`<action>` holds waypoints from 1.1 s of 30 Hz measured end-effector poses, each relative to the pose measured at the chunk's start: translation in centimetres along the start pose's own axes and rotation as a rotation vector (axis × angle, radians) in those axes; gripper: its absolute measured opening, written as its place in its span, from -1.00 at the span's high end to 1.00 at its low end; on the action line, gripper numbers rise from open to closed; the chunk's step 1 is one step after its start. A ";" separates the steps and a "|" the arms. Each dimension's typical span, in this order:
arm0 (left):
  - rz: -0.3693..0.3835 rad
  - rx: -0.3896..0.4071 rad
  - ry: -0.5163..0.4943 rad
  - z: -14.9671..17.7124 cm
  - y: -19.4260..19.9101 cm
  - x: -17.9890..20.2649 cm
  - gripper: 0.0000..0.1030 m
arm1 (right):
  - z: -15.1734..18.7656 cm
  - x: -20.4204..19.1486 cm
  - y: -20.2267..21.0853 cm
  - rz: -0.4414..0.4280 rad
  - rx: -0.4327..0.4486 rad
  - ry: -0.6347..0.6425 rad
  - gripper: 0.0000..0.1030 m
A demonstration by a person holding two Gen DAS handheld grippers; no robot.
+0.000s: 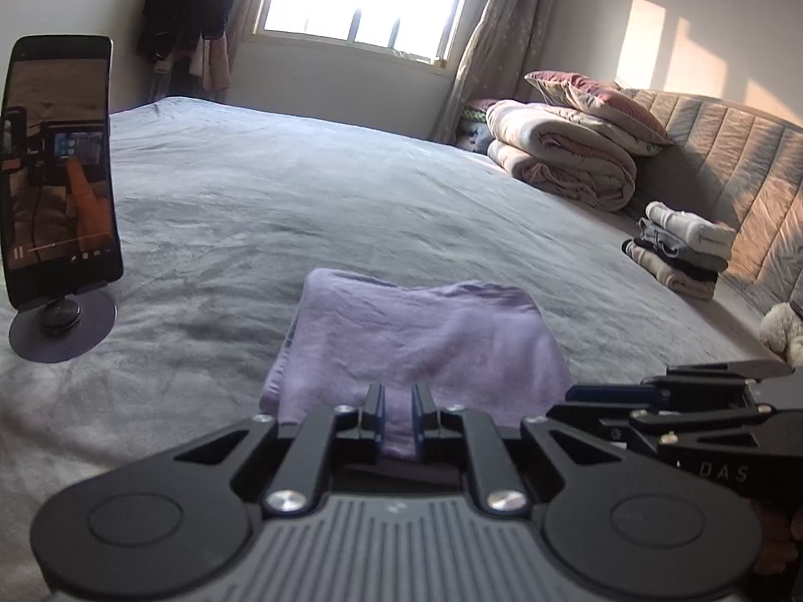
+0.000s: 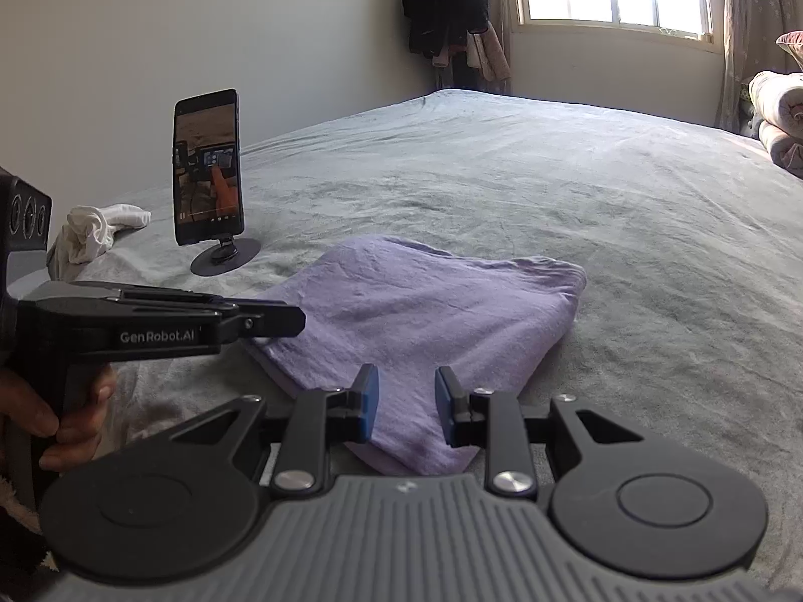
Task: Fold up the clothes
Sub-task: 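Grasp the folded lavender garment's edge with both grippers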
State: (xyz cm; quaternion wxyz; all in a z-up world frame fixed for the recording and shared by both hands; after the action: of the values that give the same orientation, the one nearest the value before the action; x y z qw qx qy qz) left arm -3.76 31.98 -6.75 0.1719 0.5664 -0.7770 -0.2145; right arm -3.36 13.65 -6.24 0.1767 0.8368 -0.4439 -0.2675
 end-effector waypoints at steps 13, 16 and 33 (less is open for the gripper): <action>-0.045 -0.055 0.099 0.7 1.6 -3.2 0.78 | 1.6 1.5 0.9 0.016 -0.034 0.005 0.36; -0.034 -0.017 0.123 0.1 2.3 -3.6 0.71 | 1.6 1.9 1.5 0.009 -0.036 -0.017 0.35; 0.016 0.018 0.289 -1.8 -1.7 -5.7 -0.18 | -1.2 6.5 0.6 -0.048 -0.056 -0.278 0.13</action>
State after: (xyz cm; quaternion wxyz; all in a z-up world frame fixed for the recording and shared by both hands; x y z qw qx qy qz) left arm 0.18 36.73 -6.27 0.2786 0.5866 -0.7505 -0.1225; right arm -0.06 7.95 -6.89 0.1303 0.7967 -0.4365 -0.3973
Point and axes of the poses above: each gripper's, at about its wrist camera, not at the fingertips, and y roughly against the way its jaws point, x to its right, z to its underside, the point moved 3 cm from there along -y, roughly the way its jaws point, and after that the axes turned 12 degrees about -y, right-handed, at the moved point
